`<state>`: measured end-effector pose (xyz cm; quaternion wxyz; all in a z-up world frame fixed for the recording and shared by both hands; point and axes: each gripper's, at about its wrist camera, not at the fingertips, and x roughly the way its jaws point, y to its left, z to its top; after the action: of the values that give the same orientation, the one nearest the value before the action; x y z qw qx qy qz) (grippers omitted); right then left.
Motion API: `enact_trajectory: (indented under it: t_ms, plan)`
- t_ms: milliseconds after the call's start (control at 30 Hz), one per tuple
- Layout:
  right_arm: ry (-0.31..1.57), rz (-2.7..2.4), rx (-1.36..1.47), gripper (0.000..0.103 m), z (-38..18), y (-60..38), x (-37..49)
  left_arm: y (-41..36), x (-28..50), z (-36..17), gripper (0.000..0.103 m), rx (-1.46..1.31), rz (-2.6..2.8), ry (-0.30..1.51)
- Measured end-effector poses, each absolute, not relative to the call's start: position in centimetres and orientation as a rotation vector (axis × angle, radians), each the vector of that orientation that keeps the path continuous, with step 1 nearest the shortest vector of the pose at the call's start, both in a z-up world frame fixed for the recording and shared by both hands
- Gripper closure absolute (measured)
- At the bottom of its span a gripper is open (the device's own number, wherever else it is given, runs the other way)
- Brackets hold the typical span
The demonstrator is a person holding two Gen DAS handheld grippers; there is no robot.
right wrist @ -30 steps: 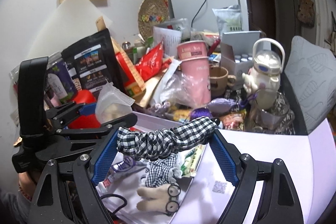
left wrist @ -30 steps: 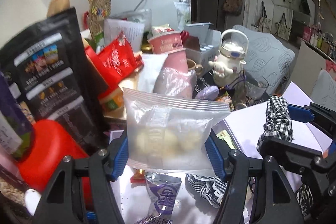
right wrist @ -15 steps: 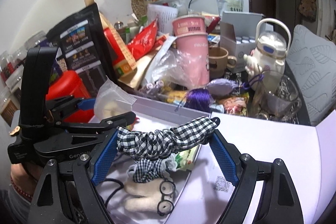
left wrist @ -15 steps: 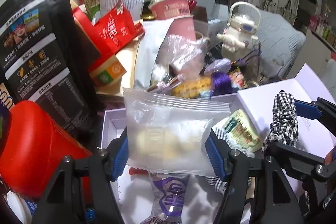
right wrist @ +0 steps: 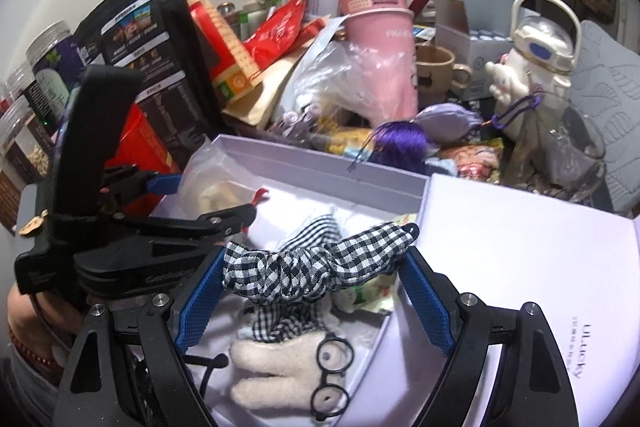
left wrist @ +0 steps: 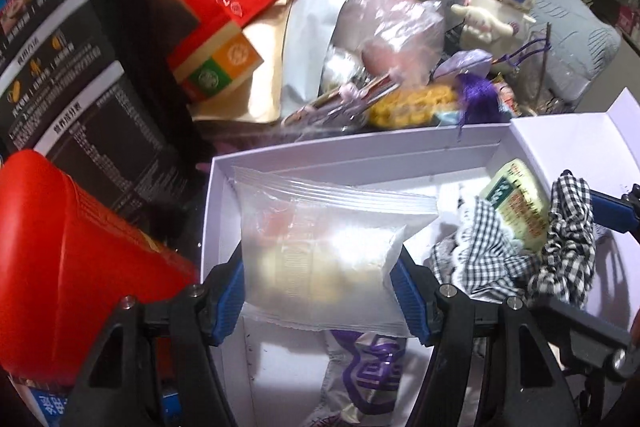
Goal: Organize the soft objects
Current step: 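Open both tools to drop the zip bag and scrunchie into the box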
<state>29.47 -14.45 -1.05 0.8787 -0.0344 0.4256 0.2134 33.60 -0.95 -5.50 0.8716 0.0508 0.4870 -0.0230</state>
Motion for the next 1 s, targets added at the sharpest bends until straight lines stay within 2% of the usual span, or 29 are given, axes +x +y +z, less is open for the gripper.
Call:
enact_trajectory:
  t_ms: [367, 467, 600, 833, 1000]
  plan:
    - [0.907, 0.42, -0.087, 0.013, -1.3, -14.5, 29.7, -1.0, 33.5, -5.1, 0.038, 0.109, -0.05, 1.025]
    - [0.906, 0.411, -0.066, 0.01, -1.2, -14.9, 29.8, -1.1, 33.5, -4.9, 0.036, 0.095, -0.045, 1.032]
    - [0.902, 0.41, -0.039, 0.009, -0.7, -15.4, 29.5, -1.2, 33.4, -4.5, 0.026, 0.097, -0.033, 1.024]
    - [0.847, 0.401, -0.063, 0.008, 1.1, -15.5, 28.4, -1.1, 32.5, -2.8, 0.024, 0.082, -0.047, 0.981]
    - [0.799, 0.404, -0.108, 0.008, 2.4, -14.9, 27.3, -1.3, 31.4, -0.7, 0.024, 0.1, -0.011, 0.887]
